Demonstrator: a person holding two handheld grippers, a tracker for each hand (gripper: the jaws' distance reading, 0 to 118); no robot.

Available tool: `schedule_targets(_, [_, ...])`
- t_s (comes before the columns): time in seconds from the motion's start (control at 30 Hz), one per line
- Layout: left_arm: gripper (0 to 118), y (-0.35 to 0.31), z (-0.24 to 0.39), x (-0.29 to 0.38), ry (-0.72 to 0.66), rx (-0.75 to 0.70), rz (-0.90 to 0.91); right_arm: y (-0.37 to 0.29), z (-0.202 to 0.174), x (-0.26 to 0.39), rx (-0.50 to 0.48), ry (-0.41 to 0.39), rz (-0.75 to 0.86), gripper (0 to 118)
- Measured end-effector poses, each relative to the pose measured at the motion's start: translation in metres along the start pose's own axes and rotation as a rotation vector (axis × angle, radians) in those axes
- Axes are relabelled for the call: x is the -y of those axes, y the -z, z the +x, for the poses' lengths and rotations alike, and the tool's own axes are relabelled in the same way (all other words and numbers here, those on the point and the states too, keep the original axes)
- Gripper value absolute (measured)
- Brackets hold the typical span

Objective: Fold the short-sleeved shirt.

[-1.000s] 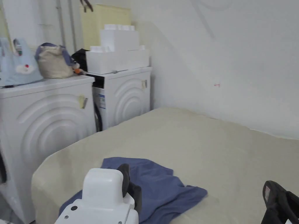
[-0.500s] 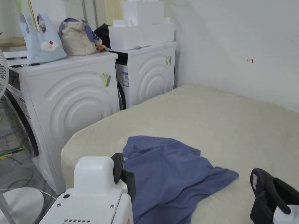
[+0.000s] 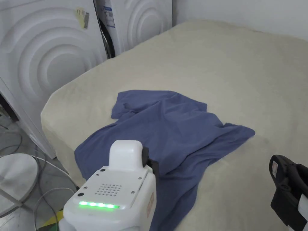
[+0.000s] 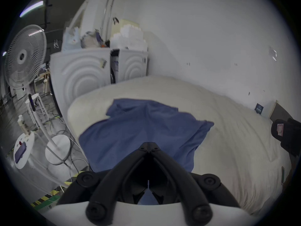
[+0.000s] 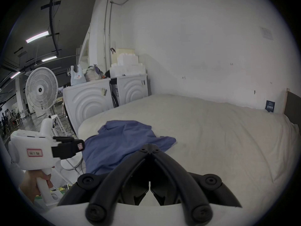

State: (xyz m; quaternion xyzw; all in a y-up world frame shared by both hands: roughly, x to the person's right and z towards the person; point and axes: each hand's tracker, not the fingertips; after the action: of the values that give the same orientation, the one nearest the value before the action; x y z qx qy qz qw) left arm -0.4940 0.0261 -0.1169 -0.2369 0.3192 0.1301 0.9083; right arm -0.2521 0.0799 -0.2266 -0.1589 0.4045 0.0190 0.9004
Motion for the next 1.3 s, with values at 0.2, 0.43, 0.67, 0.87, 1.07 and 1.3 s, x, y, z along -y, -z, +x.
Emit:
schedule_targets(0.2, [0,0.075,0.013,0.012,0.014,0.082,-0.104,0.036,0.014,0.019,0.008,0.03,-0.09,0])
schedule_targets(0.43, [118,0.12,0.027,0.019,0.077,0.171,-0.206,0.043,0.028,0.026,0.031,0.068,-0.13,0])
schedule_targets(0.67, [118,0.147,0.041,0.031,0.163,0.153,-0.325,0.038,0.036,0.028,0.035,0.088,-0.136,0])
schedule_targets(0.87, [118,0.153,0.044,0.031,0.157,0.131,-0.333,0.038,0.039,0.033,0.026,0.078,-0.154,0])
schedule_targets(1.07, [8,0.134,0.034,0.021,0.13,0.008,-0.254,0.035,0.04,0.031,0.026,0.092,-0.15,0])
schedule_targets(1.3, [8,0.126,0.027,0.016,0.085,0.094,-0.264,0.022,0.047,0.032,0.04,0.112,-0.156,0])
